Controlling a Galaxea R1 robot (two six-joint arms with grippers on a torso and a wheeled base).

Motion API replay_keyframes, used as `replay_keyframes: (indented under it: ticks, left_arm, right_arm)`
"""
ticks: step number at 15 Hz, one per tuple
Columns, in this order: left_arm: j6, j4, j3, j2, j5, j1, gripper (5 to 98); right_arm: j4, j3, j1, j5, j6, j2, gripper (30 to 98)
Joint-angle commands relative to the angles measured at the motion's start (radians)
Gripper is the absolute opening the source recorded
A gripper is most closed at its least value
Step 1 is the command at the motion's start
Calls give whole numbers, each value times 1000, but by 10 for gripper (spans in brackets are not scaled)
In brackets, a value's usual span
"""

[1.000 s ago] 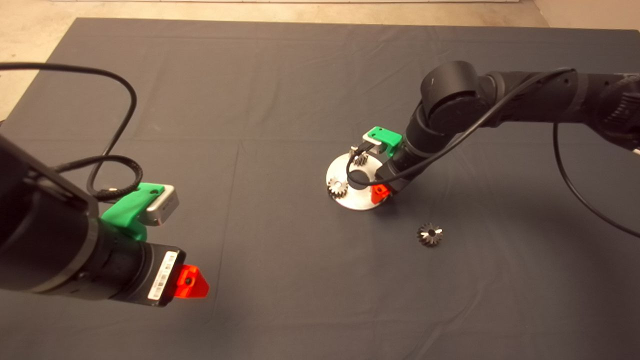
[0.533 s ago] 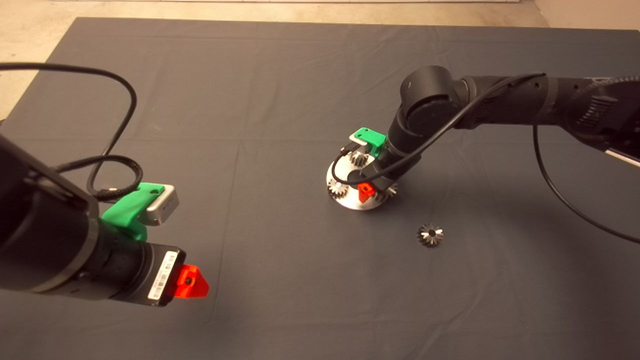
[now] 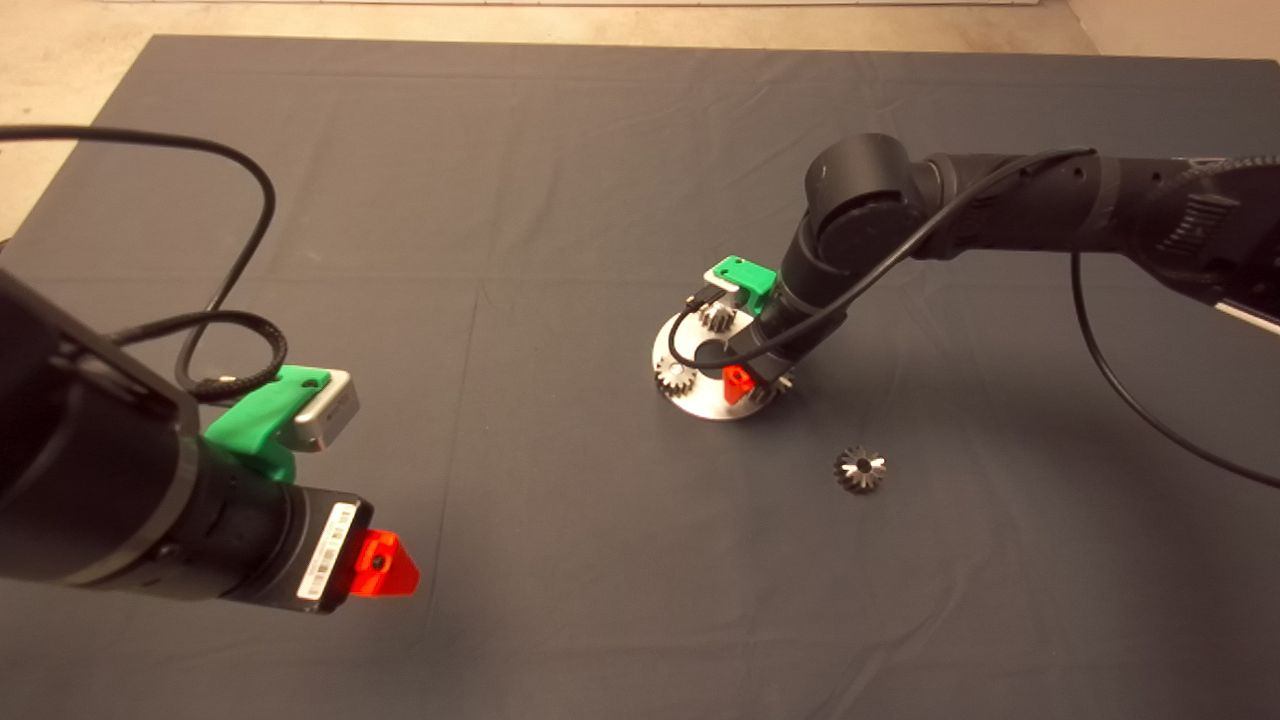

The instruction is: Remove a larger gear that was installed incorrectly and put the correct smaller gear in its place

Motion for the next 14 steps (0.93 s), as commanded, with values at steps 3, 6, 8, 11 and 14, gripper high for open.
replay_keyframes:
  ticks: [3, 6, 8, 11, 14]
  left_arm:
    - [-1, -14, 12, 32, 132, -9, 978]
    - [-1, -14, 8, 85, 132, -9, 978]
    - [-1, -14, 9, 88, 132, -9, 978]
    - [-1, -12, 6, 86, 132, -9, 978]
    - [-1, -14, 6, 84, 132, -9, 978]
  right_arm:
    - [-29, 10, 6, -2, -4, -4, 870]
    - [-29, 9, 4, -4, -4, -4, 856]
    - [-29, 9, 3, -4, -5, -3, 801]
    - [-29, 9, 3, -4, -5, -6, 780]
    - [-29, 9, 3, -4, -5, -7, 756]
